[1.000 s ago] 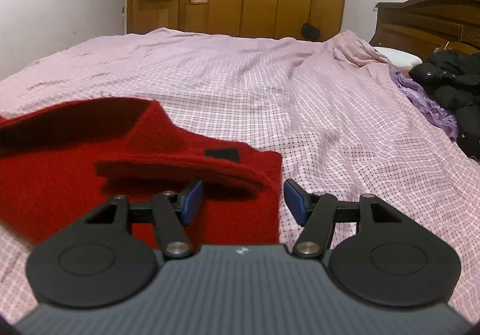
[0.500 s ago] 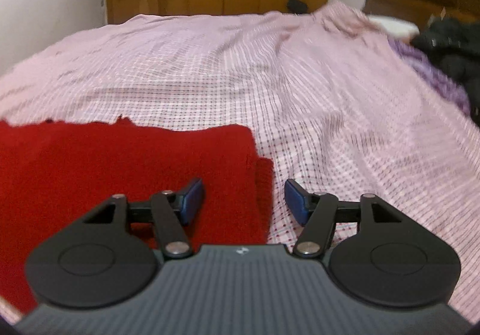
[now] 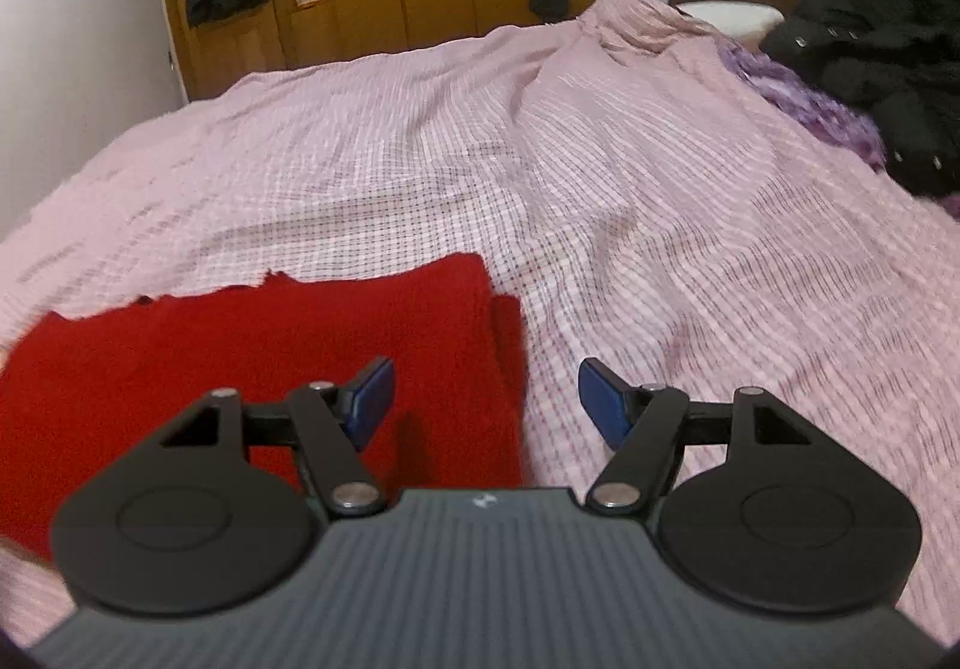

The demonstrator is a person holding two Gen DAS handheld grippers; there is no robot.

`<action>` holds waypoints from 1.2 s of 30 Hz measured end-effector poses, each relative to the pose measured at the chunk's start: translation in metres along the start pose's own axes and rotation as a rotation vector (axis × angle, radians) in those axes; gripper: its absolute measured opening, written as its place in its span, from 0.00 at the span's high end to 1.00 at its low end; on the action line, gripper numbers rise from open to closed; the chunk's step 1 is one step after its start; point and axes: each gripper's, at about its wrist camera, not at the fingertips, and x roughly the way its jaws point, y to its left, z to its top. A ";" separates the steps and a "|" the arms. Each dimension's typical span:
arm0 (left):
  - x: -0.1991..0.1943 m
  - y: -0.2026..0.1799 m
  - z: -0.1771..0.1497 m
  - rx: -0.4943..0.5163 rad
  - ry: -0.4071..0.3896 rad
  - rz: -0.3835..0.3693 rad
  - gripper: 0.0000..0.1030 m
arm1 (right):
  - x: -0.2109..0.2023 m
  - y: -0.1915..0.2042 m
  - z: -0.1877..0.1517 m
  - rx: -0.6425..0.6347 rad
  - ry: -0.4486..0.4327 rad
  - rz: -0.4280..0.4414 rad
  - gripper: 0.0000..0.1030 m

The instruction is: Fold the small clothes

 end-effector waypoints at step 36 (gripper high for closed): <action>-0.025 -0.004 -0.073 -0.171 0.148 -0.027 0.34 | -0.005 -0.015 -0.077 0.631 0.072 0.262 0.16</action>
